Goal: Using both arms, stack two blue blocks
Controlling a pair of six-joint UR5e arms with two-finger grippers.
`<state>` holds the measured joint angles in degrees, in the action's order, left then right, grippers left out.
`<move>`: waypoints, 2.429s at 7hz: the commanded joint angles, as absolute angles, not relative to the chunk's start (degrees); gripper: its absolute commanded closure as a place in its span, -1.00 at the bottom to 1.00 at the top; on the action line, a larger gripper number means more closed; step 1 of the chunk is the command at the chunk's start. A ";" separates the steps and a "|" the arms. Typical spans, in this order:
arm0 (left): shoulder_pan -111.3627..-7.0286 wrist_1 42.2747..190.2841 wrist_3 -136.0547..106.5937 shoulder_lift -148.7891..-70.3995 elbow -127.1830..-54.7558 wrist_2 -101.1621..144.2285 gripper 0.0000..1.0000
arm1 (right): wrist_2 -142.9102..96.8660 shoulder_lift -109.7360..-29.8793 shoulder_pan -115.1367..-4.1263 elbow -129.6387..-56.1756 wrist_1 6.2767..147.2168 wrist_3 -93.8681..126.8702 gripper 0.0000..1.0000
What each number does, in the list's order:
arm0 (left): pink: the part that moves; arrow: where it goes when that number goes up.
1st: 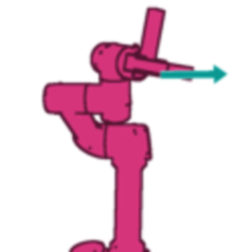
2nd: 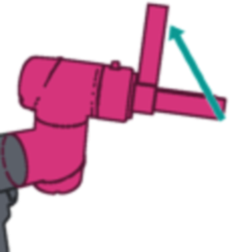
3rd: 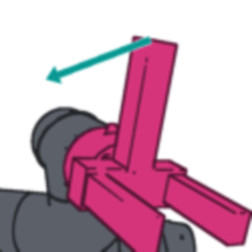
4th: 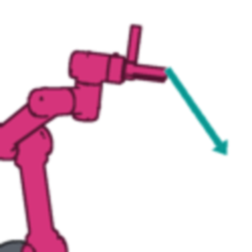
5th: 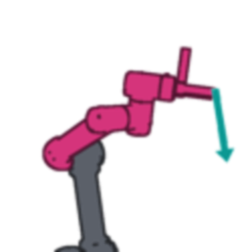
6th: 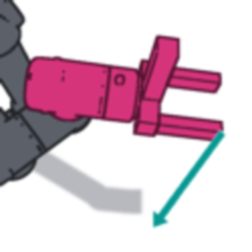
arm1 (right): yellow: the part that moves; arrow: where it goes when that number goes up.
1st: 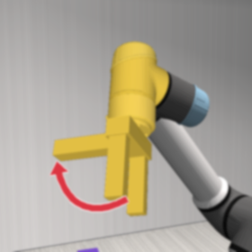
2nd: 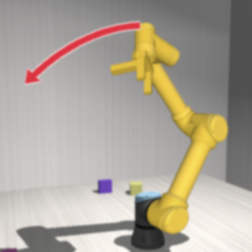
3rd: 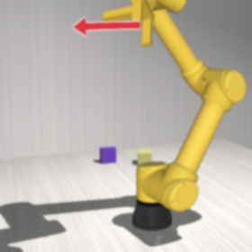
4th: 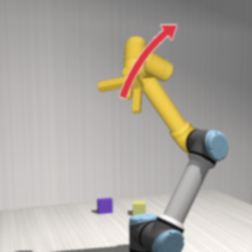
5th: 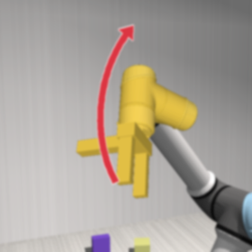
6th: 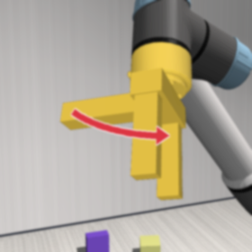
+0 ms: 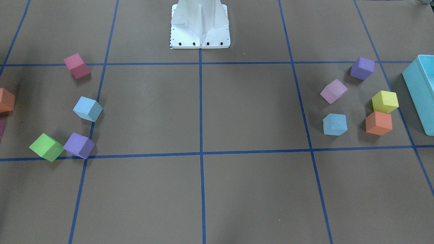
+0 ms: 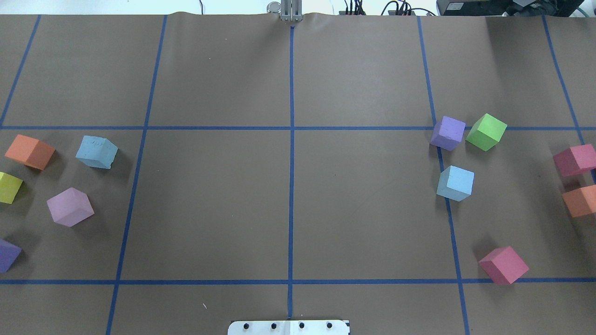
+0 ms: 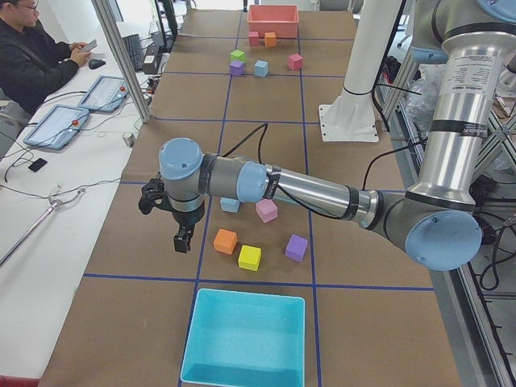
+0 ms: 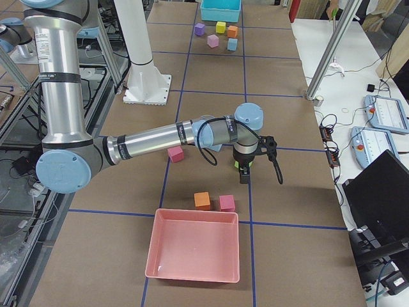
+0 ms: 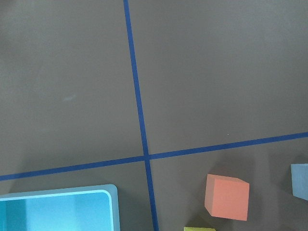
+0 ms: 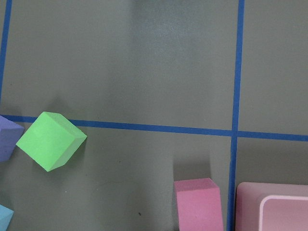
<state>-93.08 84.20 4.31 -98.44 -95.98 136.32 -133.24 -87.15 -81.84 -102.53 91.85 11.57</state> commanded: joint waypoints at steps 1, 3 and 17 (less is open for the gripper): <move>-93.08 84.20 4.31 -98.44 -96.06 136.32 -1.00 | -133.33 -87.10 -81.83 -103.18 91.85 11.69 -1.00; -92.38 84.20 -0.14 -98.79 -96.93 136.58 -1.00 | -132.55 -85.01 -81.83 -102.57 91.85 11.34 -1.00; -63.64 97.90 -36.99 -108.55 -91.59 132.36 -1.00 | -119.89 -85.34 -48.08 -111.81 78.75 65.74 -1.00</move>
<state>-64.39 94.82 -35.28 -108.58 -93.17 132.39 -120.84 -85.59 -48.74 -113.12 78.85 65.12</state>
